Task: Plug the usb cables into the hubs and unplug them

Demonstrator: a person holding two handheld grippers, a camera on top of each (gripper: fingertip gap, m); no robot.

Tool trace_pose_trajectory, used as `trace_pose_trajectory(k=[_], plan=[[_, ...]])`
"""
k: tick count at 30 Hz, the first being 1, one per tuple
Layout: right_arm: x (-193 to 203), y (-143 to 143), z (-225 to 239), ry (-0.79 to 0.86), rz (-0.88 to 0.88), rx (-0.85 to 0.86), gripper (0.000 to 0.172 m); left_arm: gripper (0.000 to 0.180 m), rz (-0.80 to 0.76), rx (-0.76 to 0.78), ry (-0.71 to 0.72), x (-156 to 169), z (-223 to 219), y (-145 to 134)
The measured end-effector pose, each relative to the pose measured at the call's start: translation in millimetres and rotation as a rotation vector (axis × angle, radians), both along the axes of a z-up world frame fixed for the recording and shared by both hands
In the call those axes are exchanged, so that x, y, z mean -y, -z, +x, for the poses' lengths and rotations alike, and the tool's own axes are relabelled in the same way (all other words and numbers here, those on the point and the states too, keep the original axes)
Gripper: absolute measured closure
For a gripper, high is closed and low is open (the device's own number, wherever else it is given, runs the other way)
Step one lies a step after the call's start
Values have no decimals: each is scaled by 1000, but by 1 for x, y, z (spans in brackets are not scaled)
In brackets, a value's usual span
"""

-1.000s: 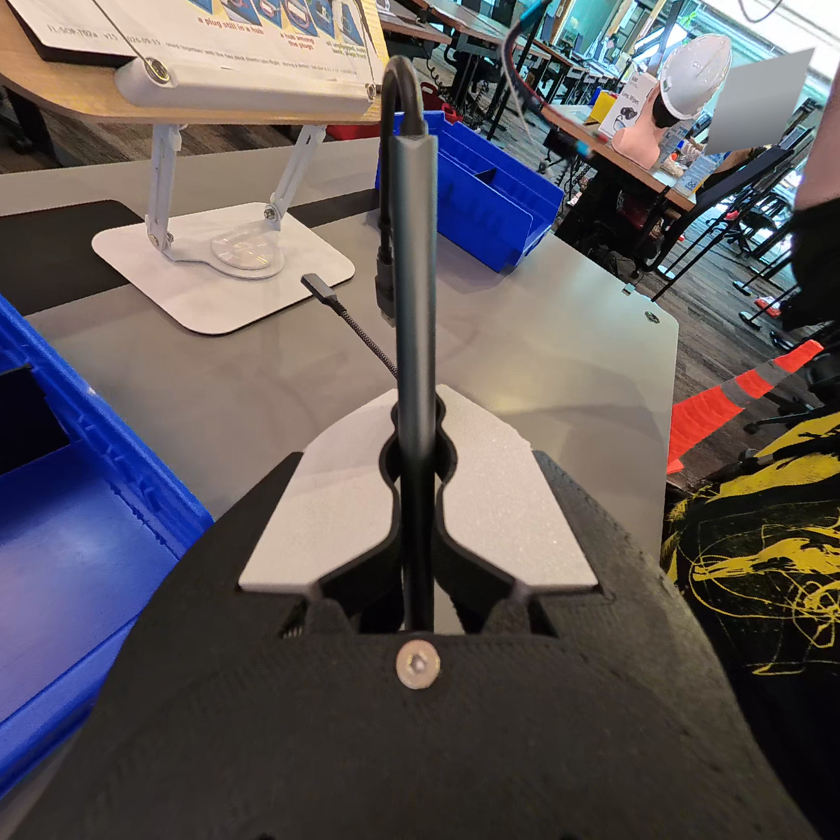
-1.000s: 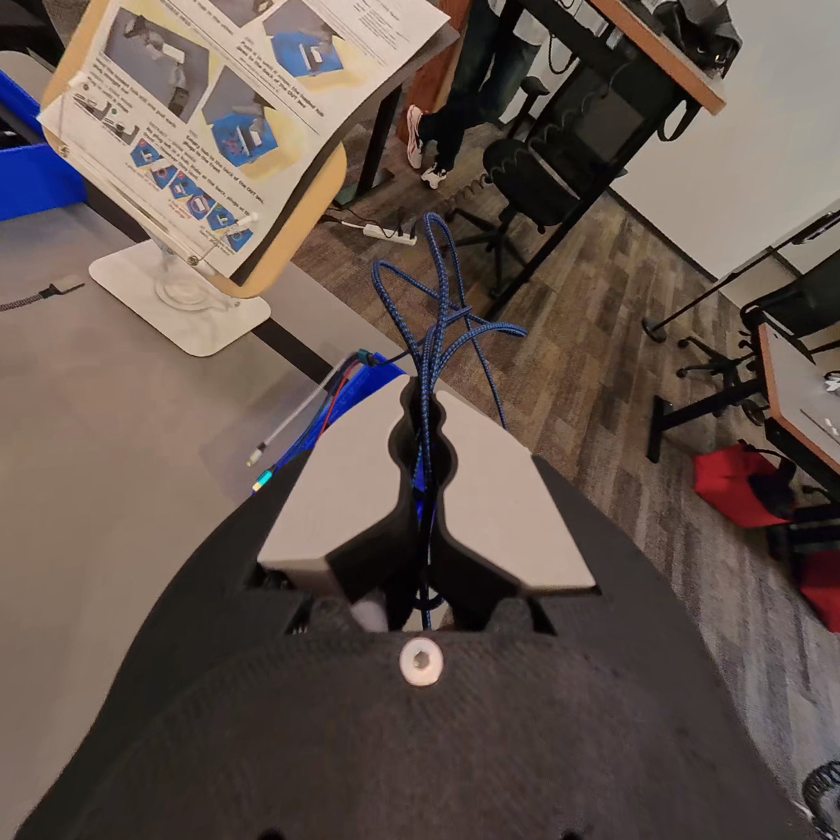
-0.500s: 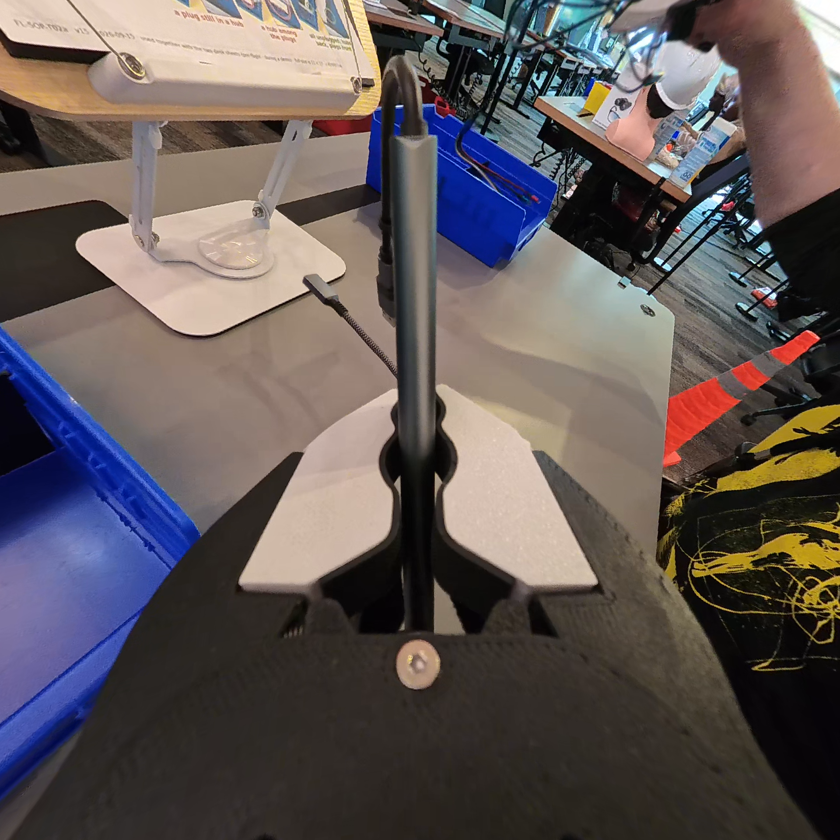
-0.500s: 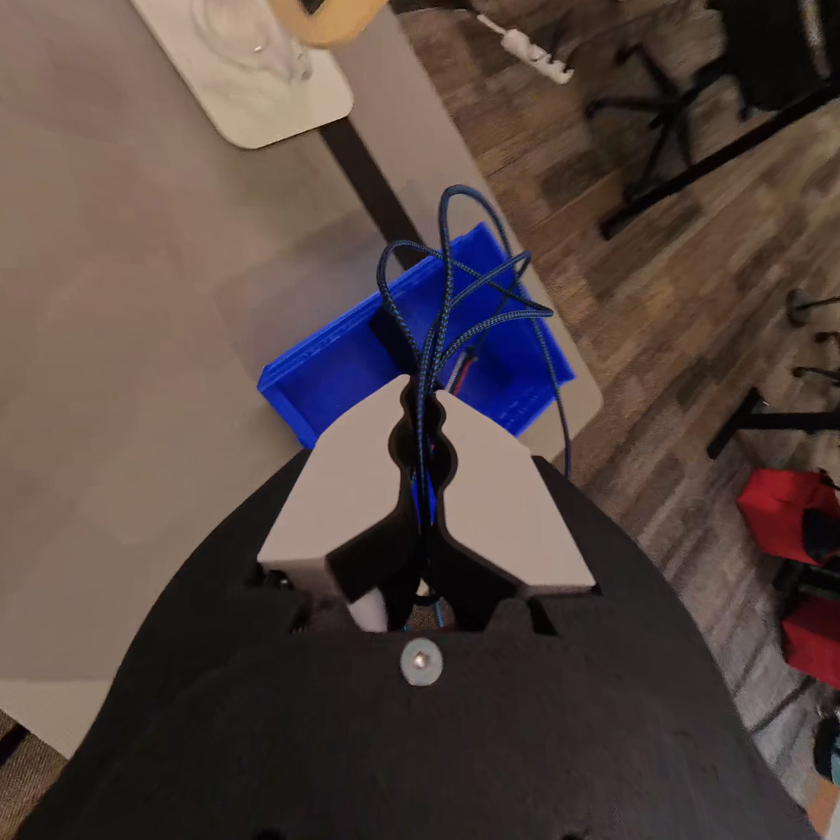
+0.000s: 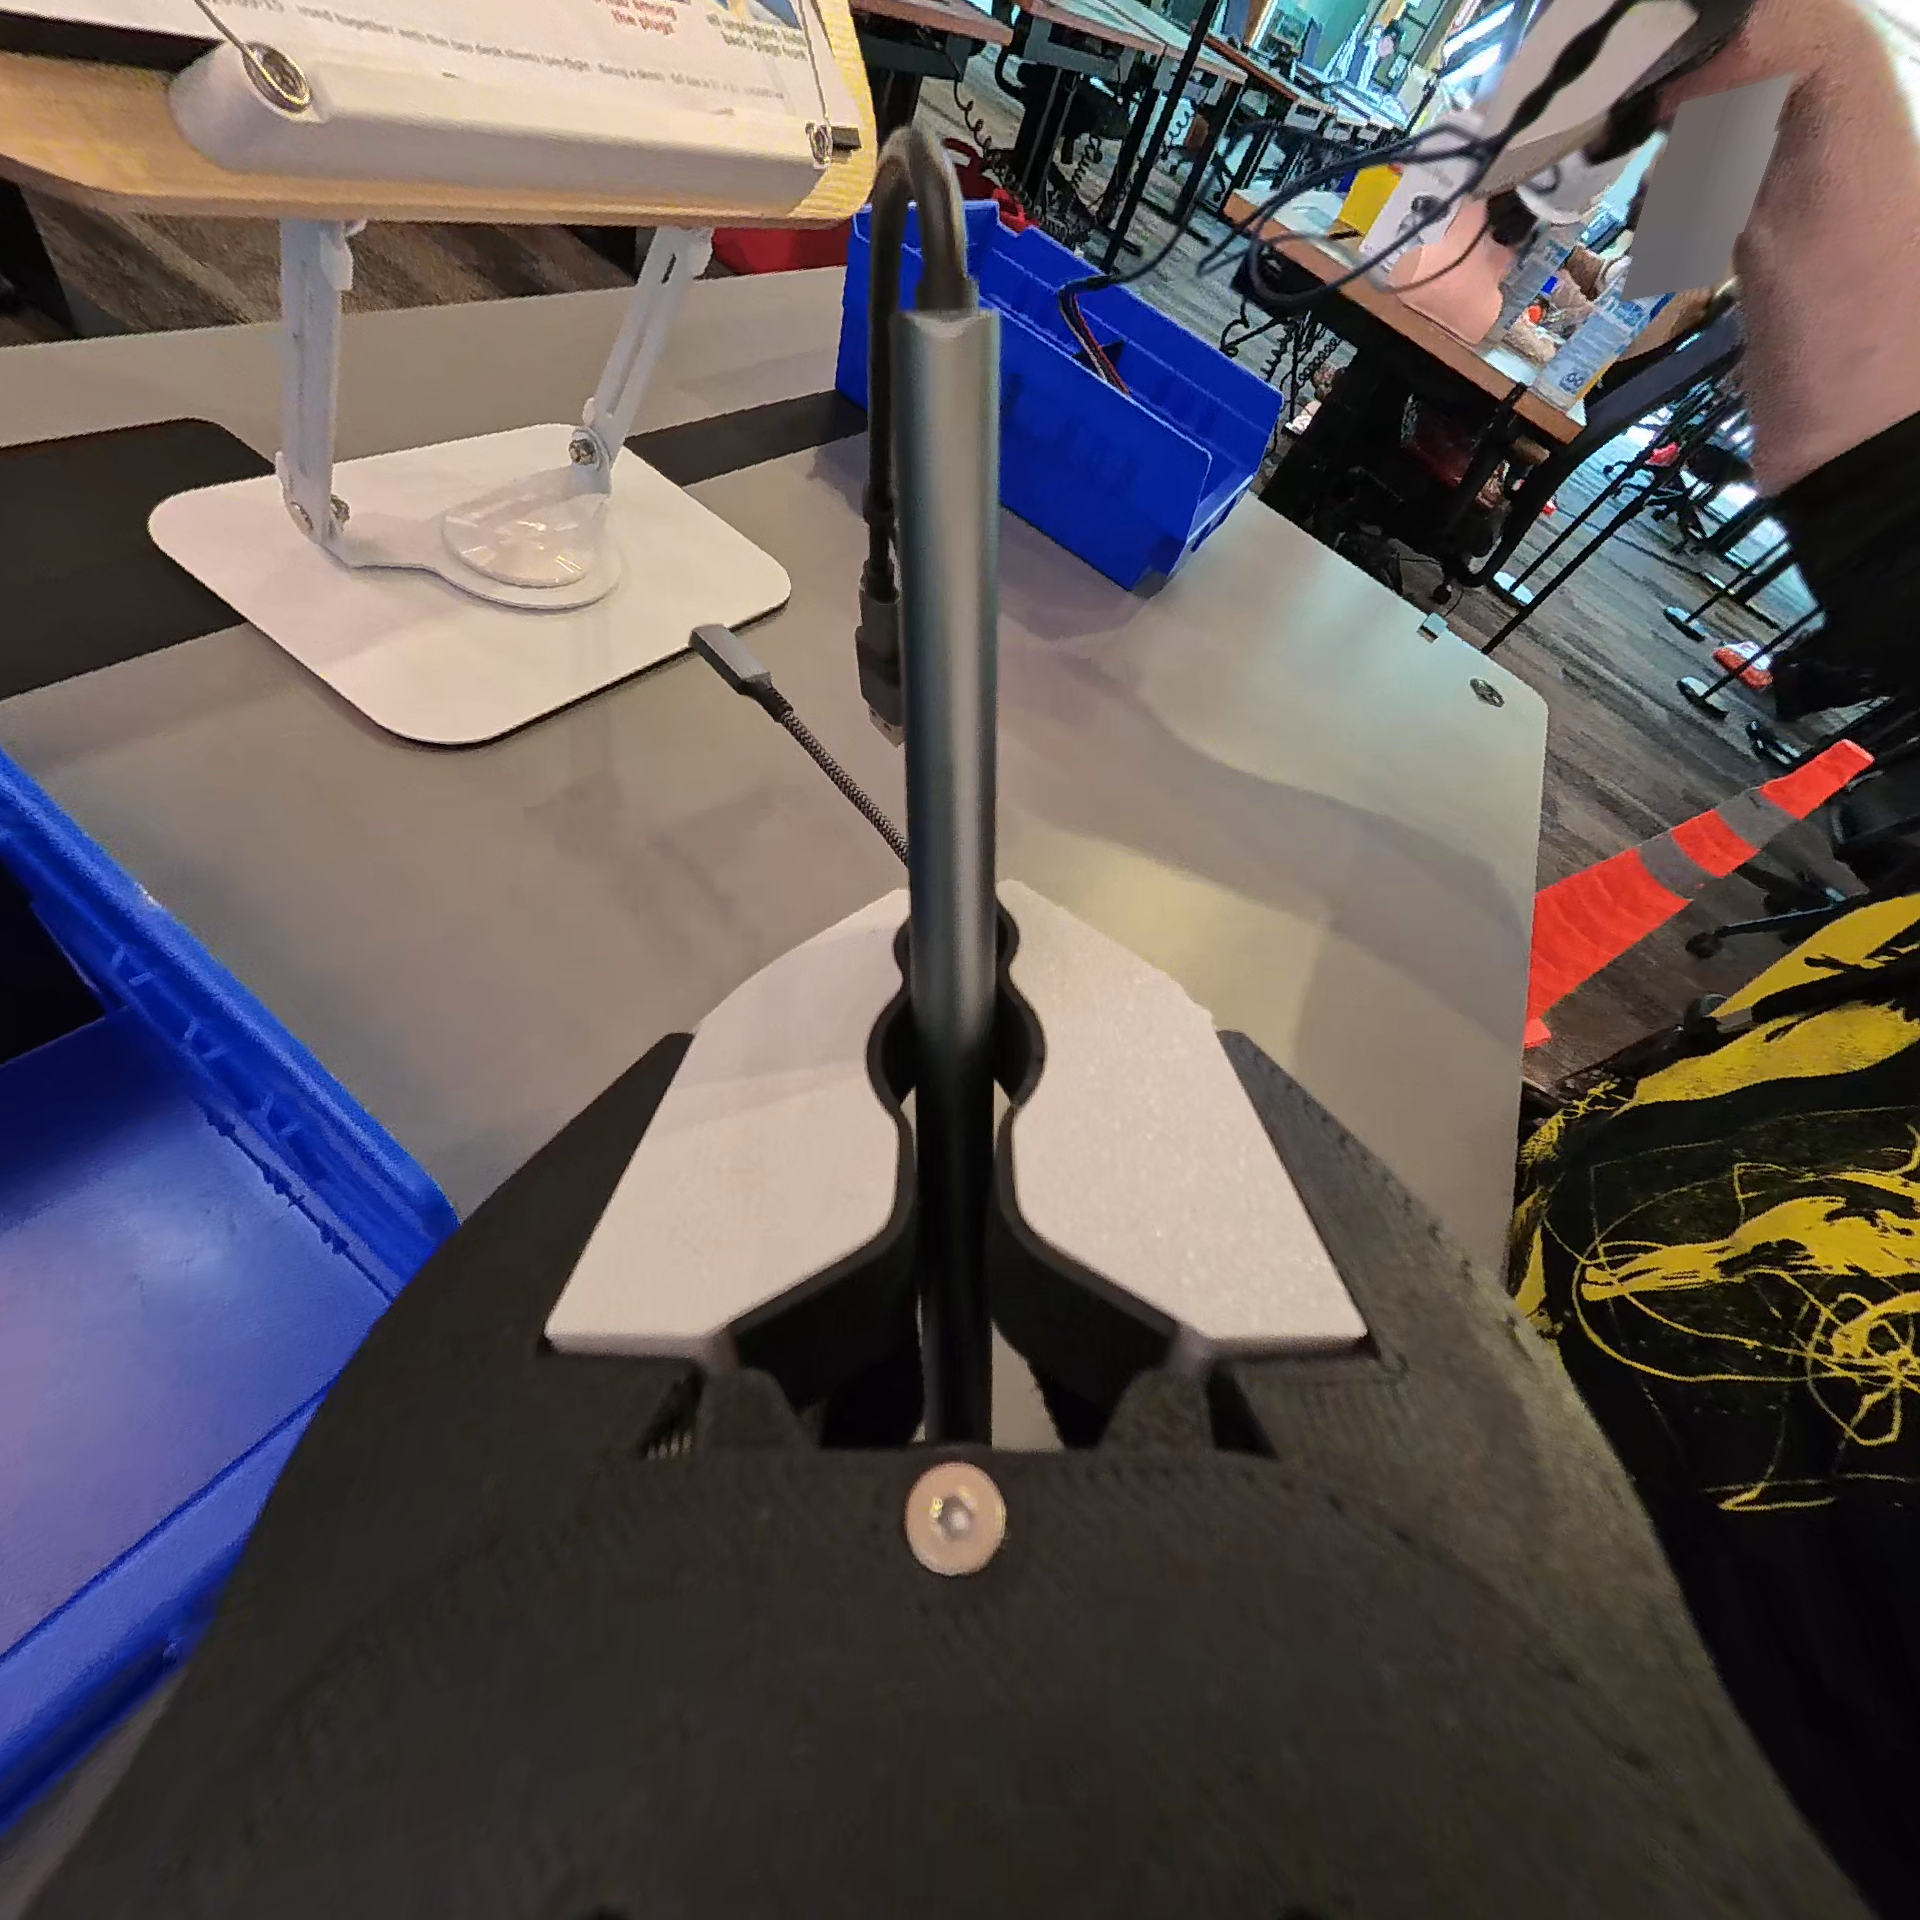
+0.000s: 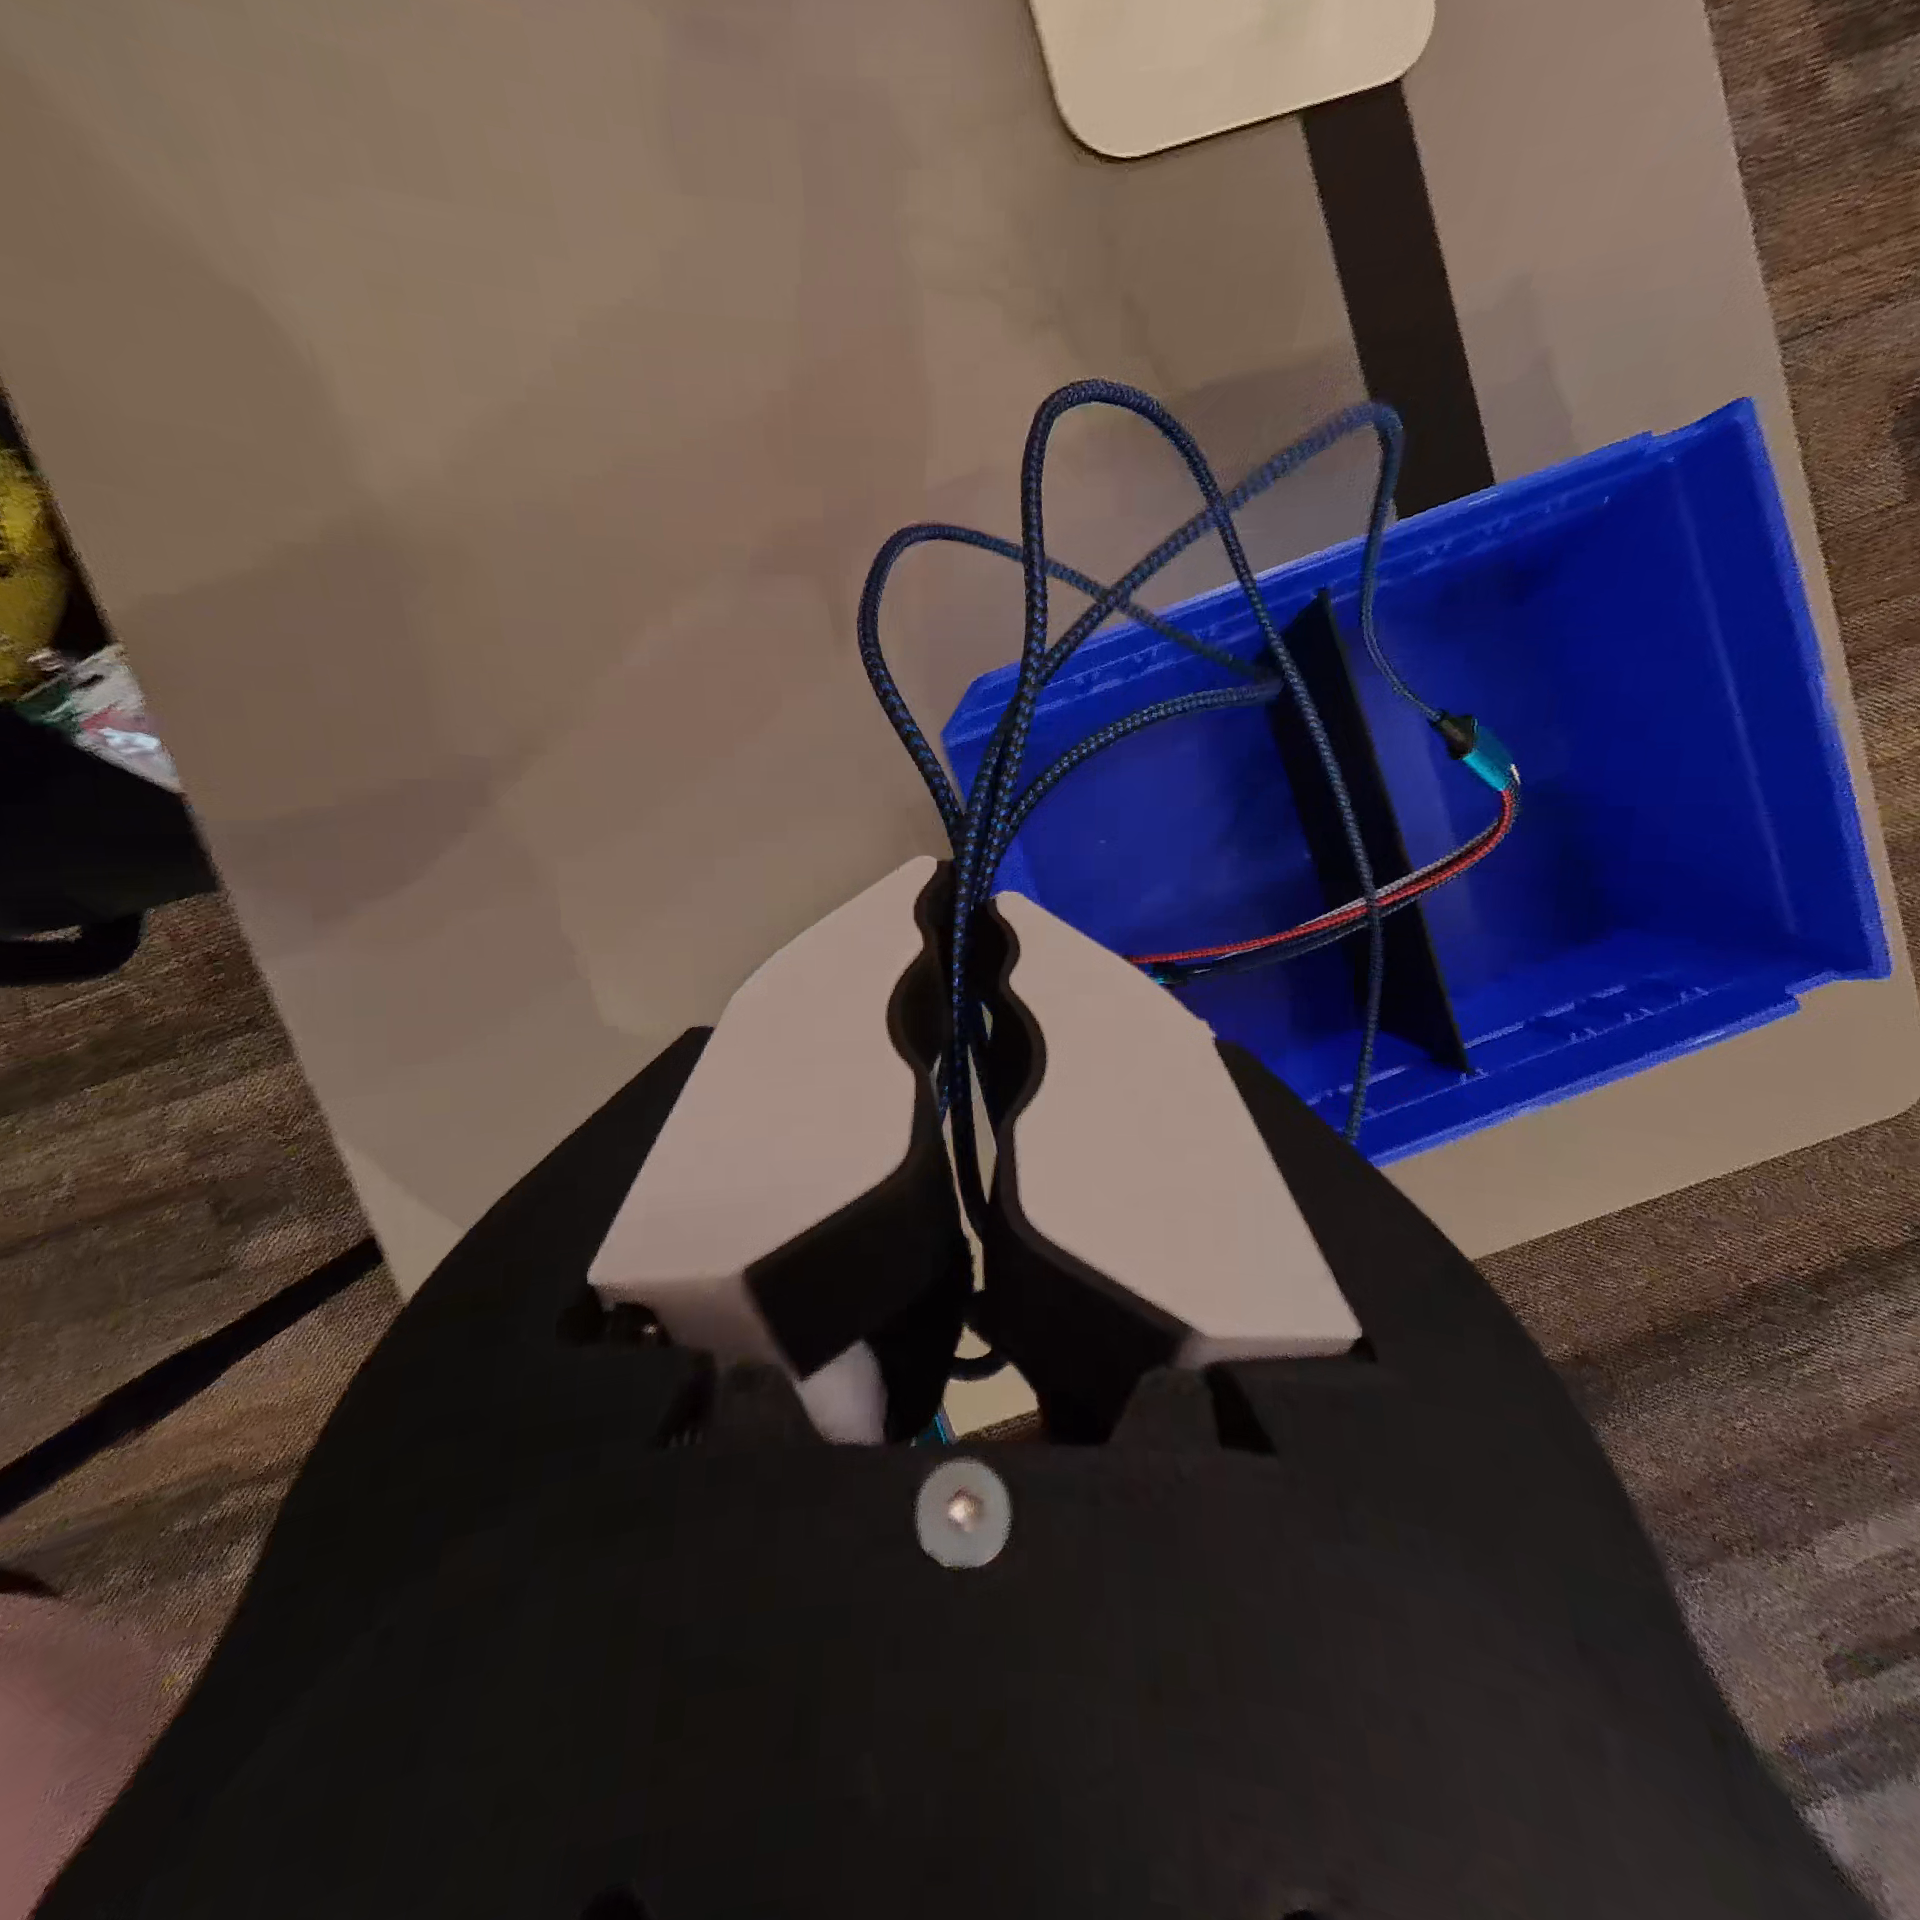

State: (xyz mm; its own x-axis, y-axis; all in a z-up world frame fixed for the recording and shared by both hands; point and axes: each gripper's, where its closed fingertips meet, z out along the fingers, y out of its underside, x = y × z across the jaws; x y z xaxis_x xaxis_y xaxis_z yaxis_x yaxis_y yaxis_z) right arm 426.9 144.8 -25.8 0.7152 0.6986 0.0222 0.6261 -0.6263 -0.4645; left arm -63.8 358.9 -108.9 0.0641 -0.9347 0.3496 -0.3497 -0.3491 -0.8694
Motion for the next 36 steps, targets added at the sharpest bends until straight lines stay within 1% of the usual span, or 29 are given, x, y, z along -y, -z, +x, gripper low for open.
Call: trace_pose_trajectory(k=[2,5,7,9,11,14,16,18,20,22,25,27,29,32,34,36], plan=[[15,-11,-6,-25,-33,-13,169,172,-2,-4,6,1,2,2],[35,-17,-14,-59,-114,-25,170,172,-5,-9,14,3,3,4],[42,-11,-7,-44,-183,6,170,172,-4,-12,20,5,4,5],[36,-3,1,-18,-201,20,170,172,-3,-15,27,7,5,5],[23,15,20,46,-221,96,170,172,-2,-17,32,9,6,5],[1,51,51,142,-266,200,170,172,1,-18,35,10,5,3],[-19,69,55,169,-256,186,170,172,-1,-16,34,10,5,3],[-35,85,62,186,-253,220,171,172,0,-20,34,10,4,4],[-46,99,56,173,-263,200,171,172,-5,-22,34,9,4,6],[-62,109,50,167,-224,169,171,172,-9,-26,34,8,5,8],[-85,123,49,214,-131,105,169,172,-16,-30,37,8,5,12],[-91,137,52,259,-103,74,169,172,-19,-31,37,8,4,13],[-87,154,52,288,-119,26,169,172,-19,-31,34,6,4,13],[-83,176,58,350,-118,40,168,172,-21,-30,31,5,3,13],[-79,193,62,375,-128,105,168,172,-20,-35,32,5,4,15],[-71,215,71,372,-187,235,167,172,-20,-38,37,7,6,16]])
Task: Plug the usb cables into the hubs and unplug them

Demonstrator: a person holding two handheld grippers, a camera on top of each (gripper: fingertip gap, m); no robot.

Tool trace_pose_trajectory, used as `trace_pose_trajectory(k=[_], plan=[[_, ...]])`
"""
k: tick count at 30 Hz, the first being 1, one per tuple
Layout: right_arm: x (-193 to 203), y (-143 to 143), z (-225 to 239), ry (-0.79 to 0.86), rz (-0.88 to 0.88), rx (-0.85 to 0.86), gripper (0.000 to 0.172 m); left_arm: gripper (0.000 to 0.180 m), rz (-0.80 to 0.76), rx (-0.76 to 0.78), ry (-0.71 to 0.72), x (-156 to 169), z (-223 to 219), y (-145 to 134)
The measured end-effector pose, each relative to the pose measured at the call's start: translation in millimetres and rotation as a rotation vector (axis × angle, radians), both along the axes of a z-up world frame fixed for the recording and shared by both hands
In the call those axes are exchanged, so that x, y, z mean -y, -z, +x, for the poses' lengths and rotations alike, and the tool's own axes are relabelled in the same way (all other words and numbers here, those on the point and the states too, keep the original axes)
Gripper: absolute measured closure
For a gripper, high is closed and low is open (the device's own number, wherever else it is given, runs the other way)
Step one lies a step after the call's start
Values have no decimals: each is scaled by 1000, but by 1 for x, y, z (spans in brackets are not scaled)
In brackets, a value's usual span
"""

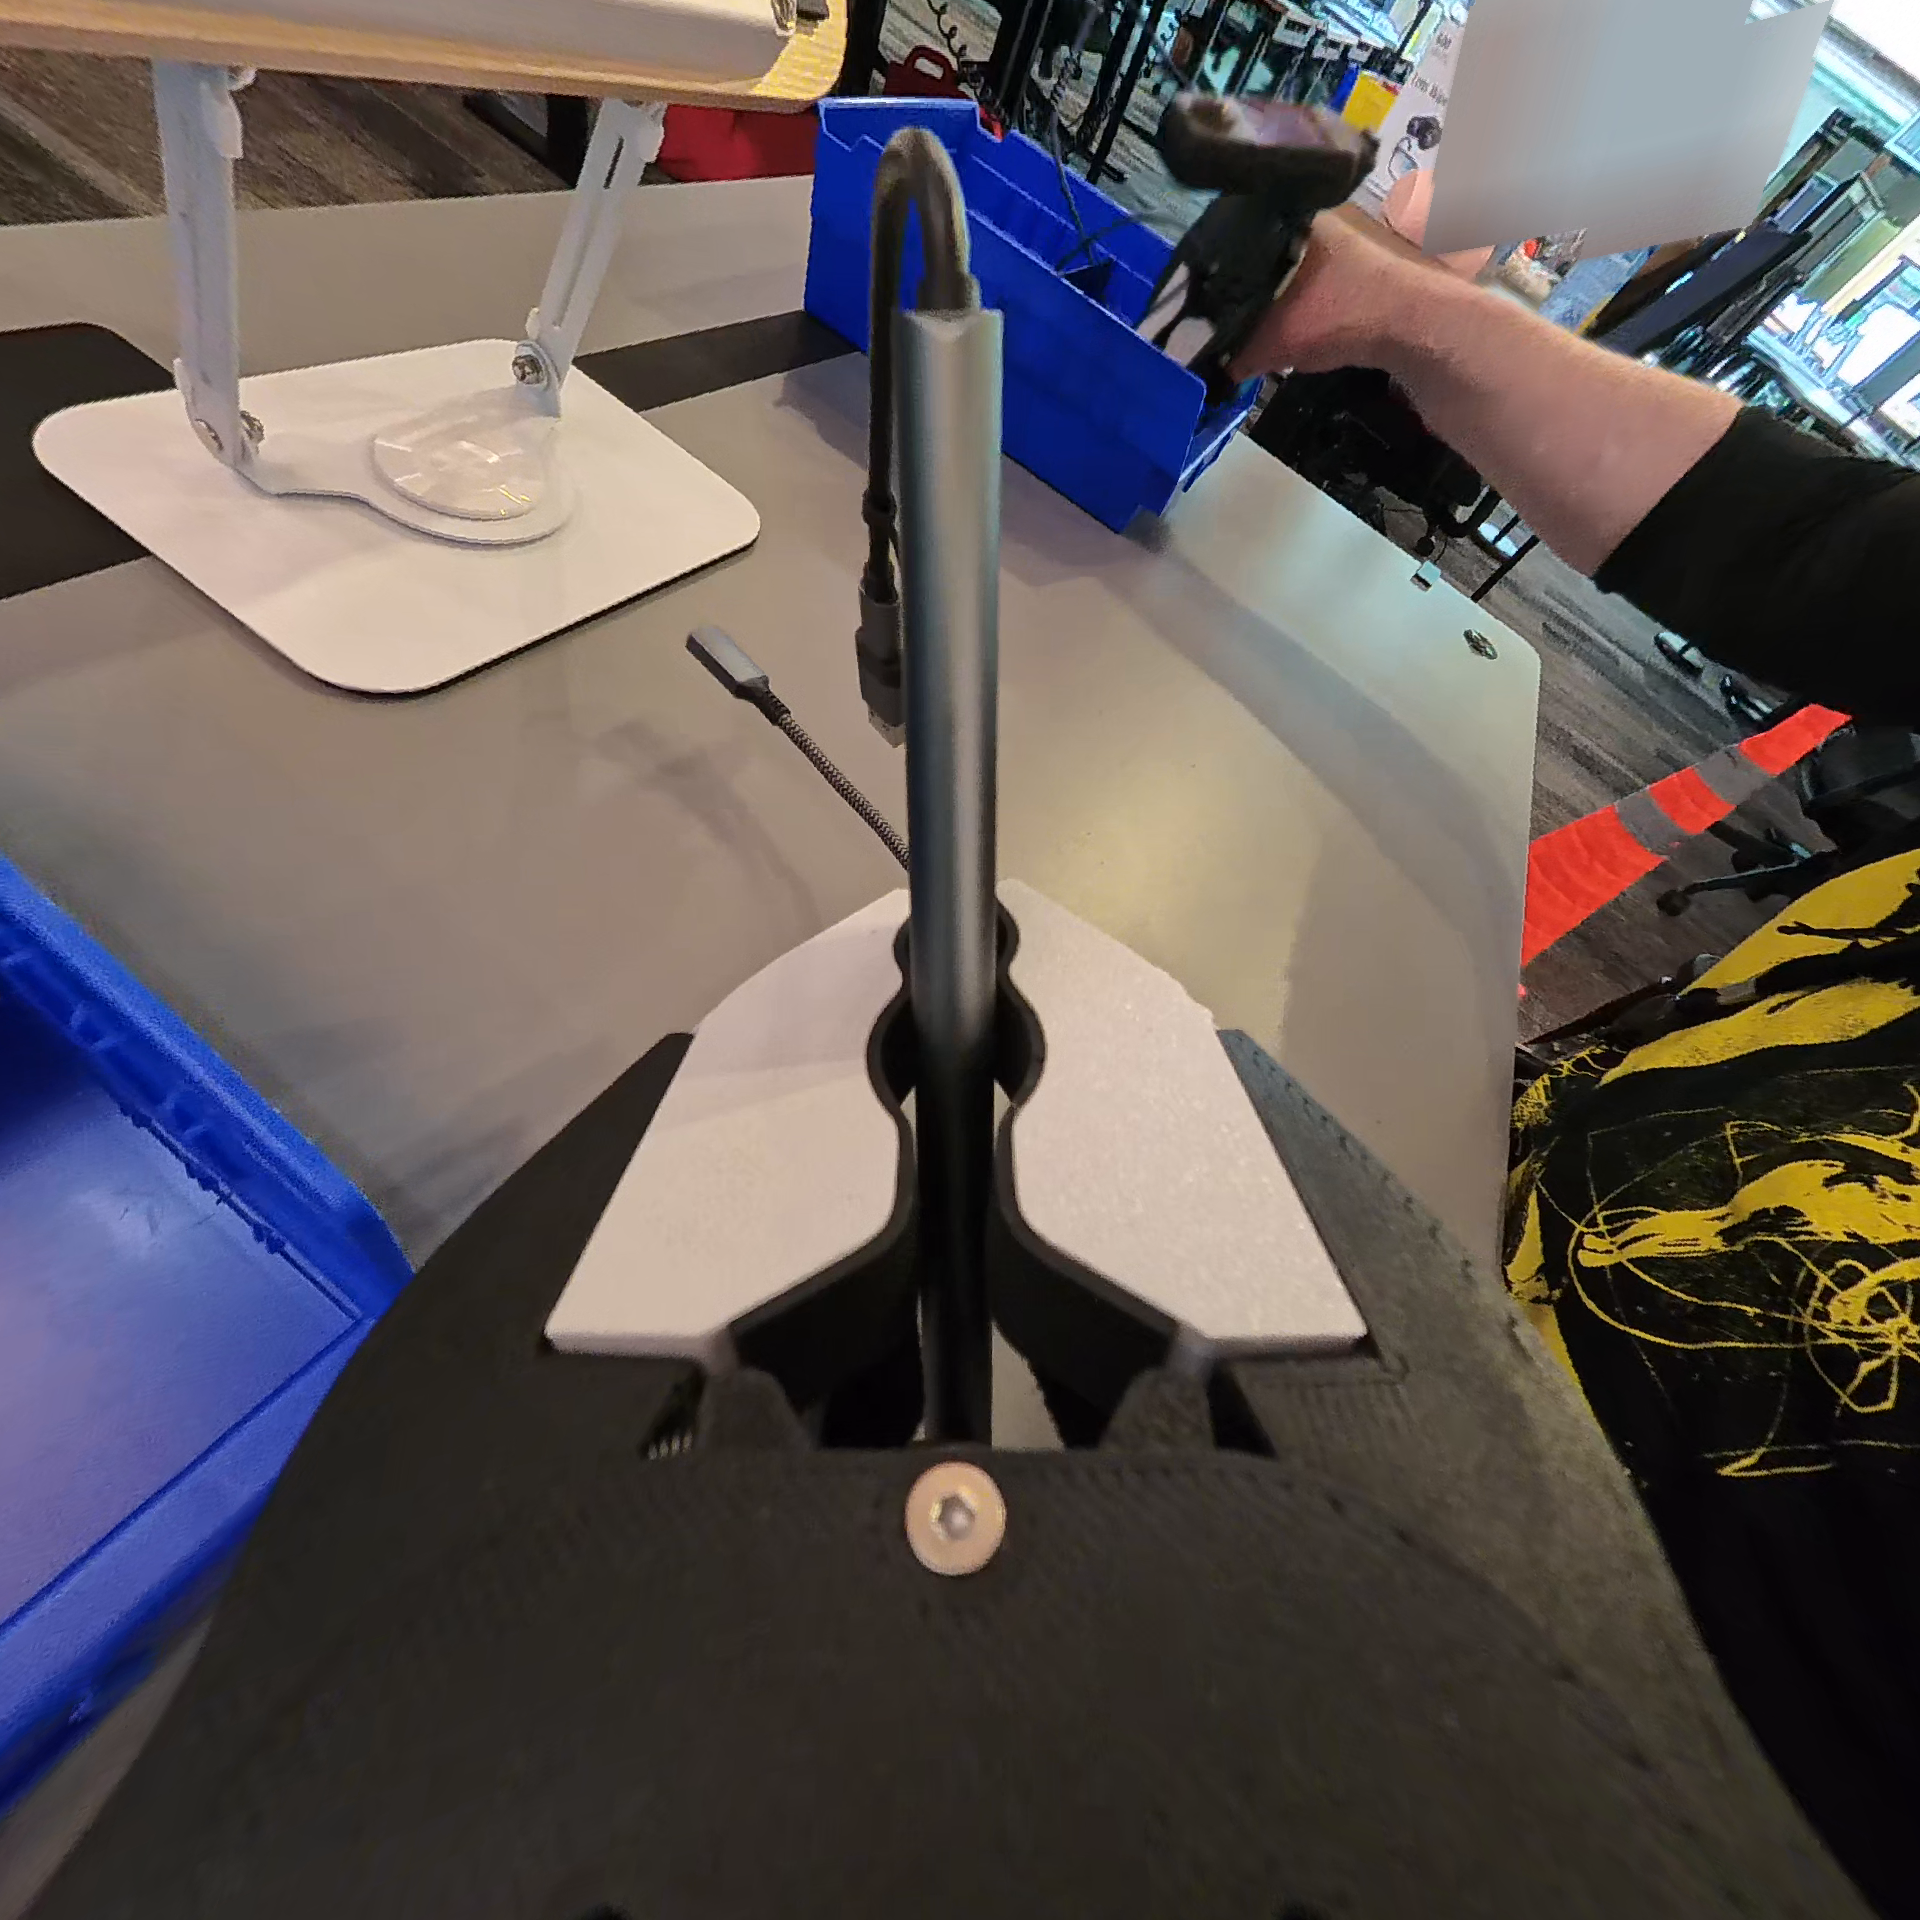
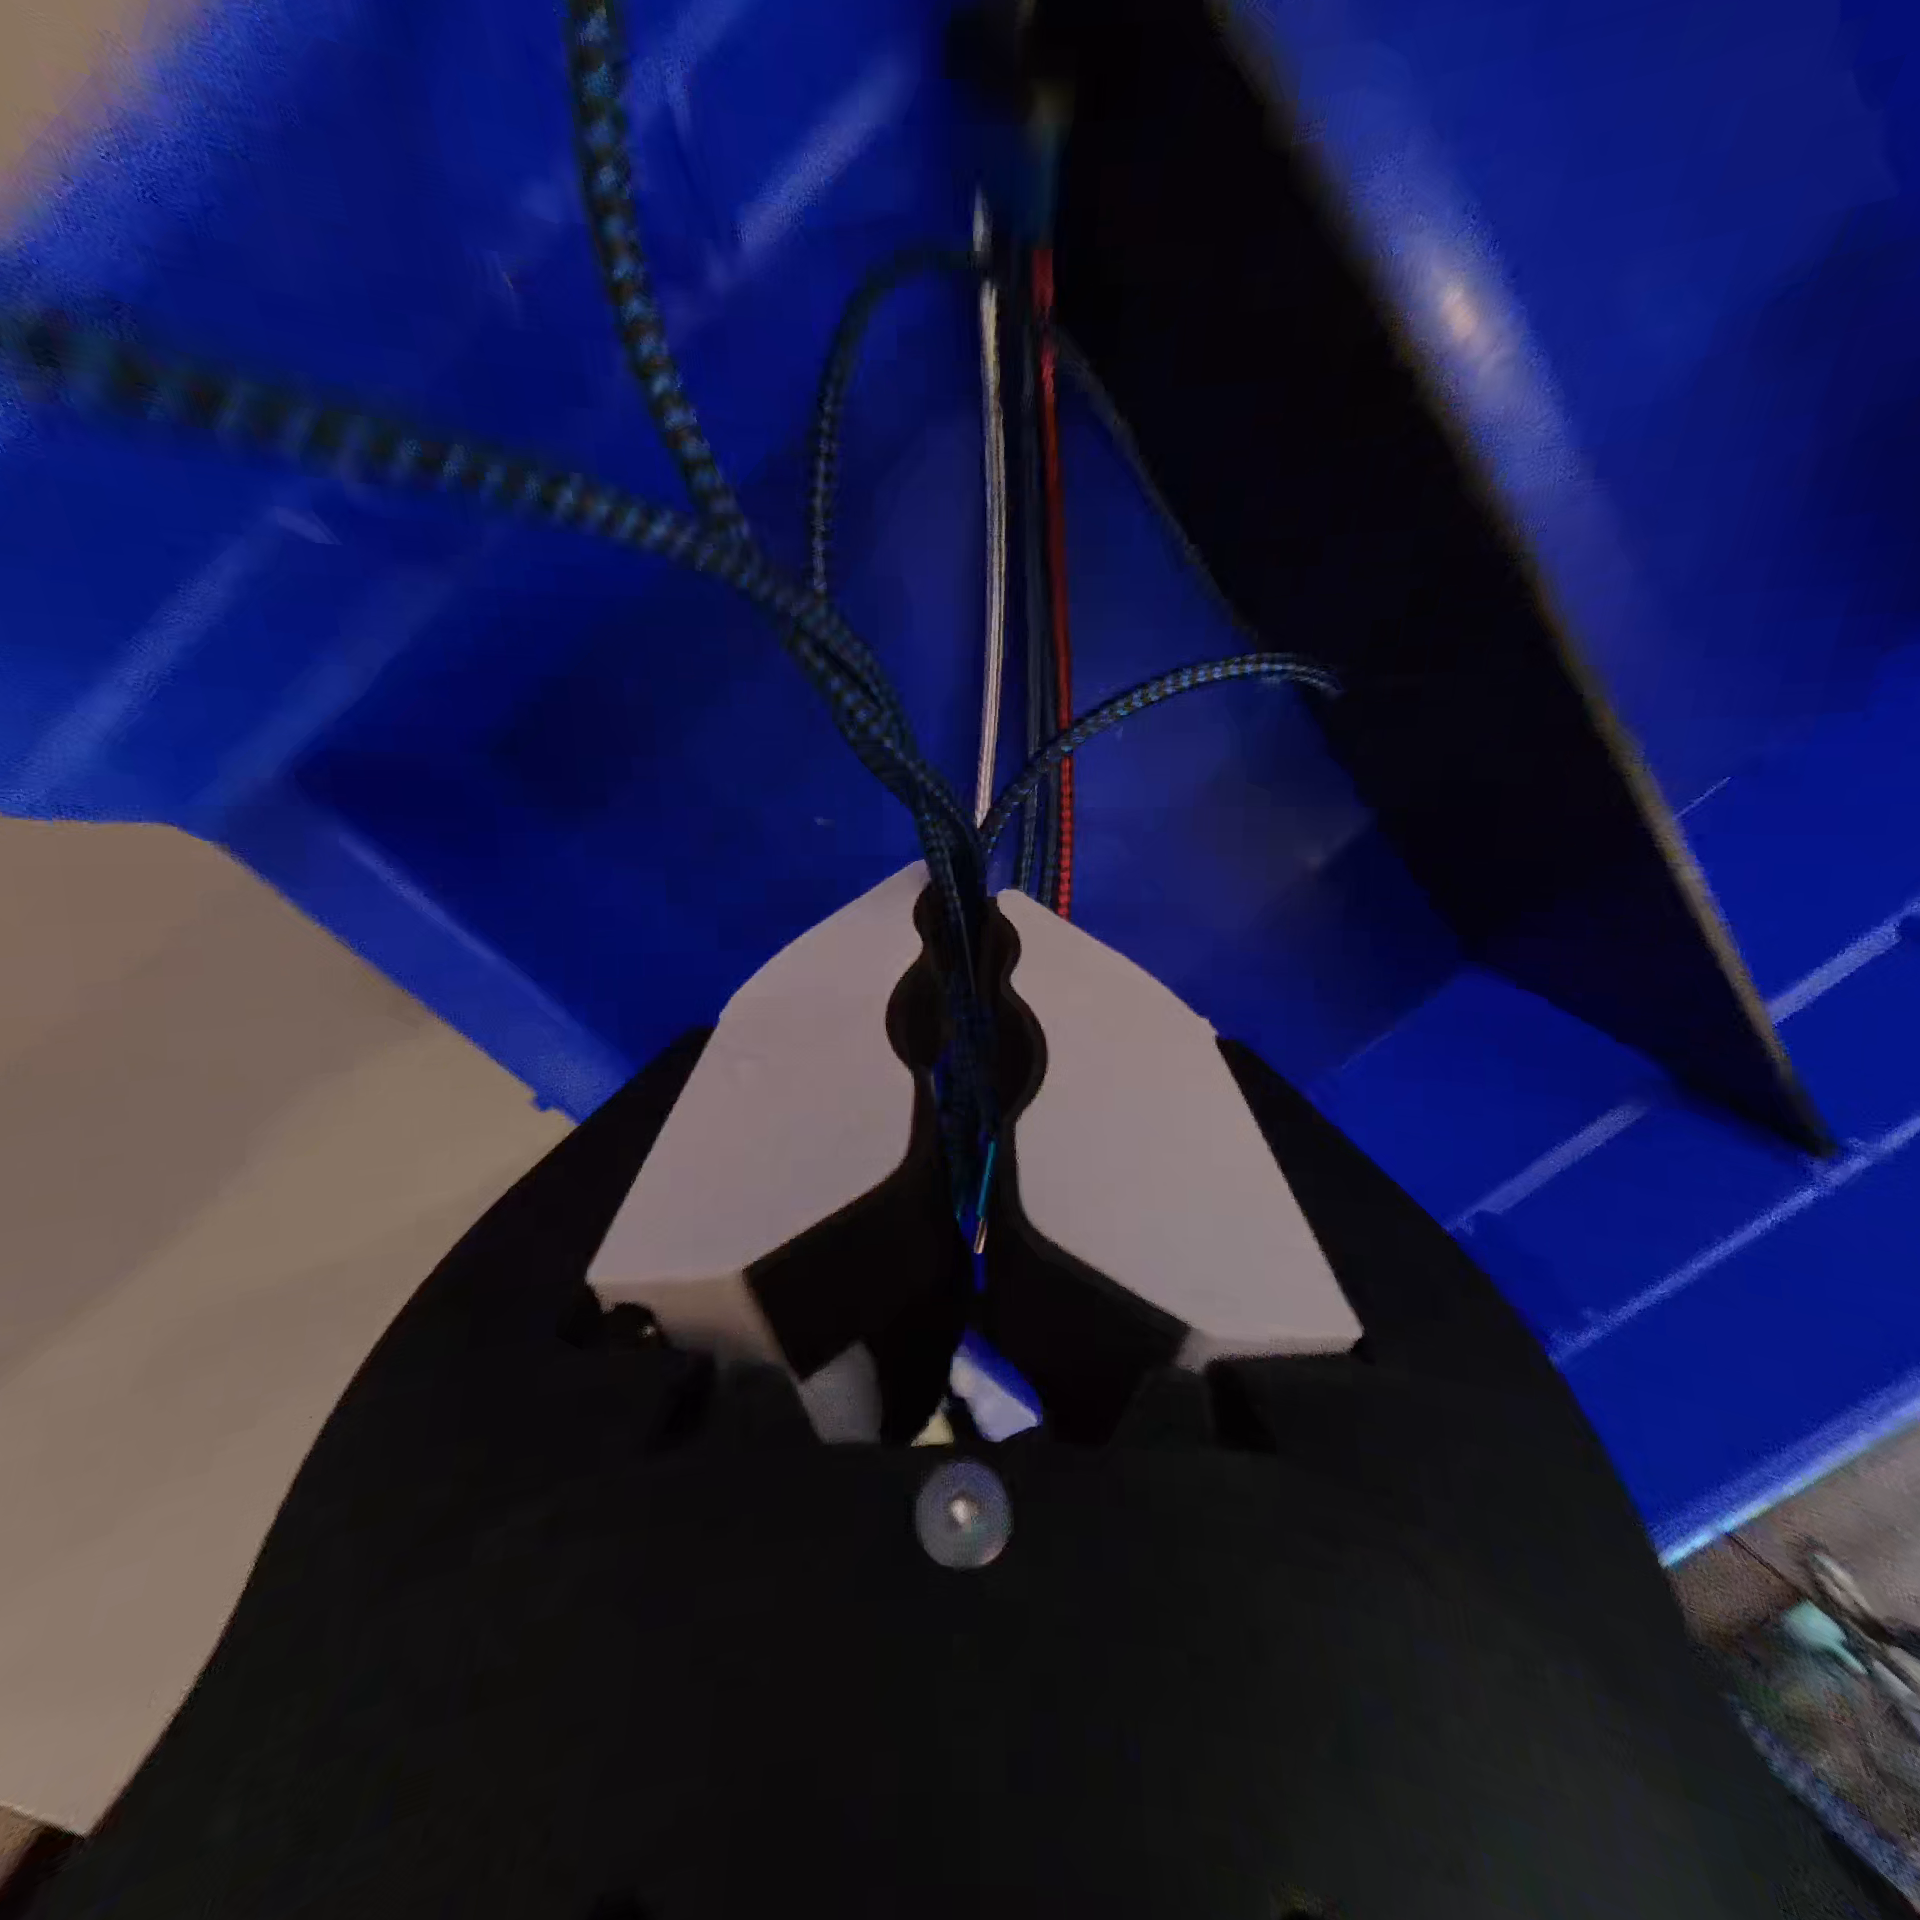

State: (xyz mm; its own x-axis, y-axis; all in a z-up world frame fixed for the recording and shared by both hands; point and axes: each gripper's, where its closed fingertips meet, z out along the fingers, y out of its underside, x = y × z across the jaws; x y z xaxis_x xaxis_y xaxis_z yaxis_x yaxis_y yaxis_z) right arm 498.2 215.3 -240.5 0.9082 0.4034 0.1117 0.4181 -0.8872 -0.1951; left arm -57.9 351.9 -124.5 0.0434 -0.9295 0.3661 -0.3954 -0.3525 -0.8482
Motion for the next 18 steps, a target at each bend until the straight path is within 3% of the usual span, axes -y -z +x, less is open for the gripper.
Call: trace_pose_trajectory(k=[2,8,10,11,15,18], plan=[[3,16,4,-37,-55,90,167,172,5,-5,6,2,2,0],[0,18,1,-38,-161,178,166,173,15,-11,13,6,2,-2],[5,13,-1,-11,-190,185,139,173,16,-10,12,6,1,-2],[6,8,-3,-16,-176,199,124,172,16,-11,12,5,1,-2],[20,-28,-15,-59,-96,264,131,172,15,-10,4,2,-2,-2],[30,-64,-23,-63,-4,250,115,172,13,-8,-1,0,-3,-2]])
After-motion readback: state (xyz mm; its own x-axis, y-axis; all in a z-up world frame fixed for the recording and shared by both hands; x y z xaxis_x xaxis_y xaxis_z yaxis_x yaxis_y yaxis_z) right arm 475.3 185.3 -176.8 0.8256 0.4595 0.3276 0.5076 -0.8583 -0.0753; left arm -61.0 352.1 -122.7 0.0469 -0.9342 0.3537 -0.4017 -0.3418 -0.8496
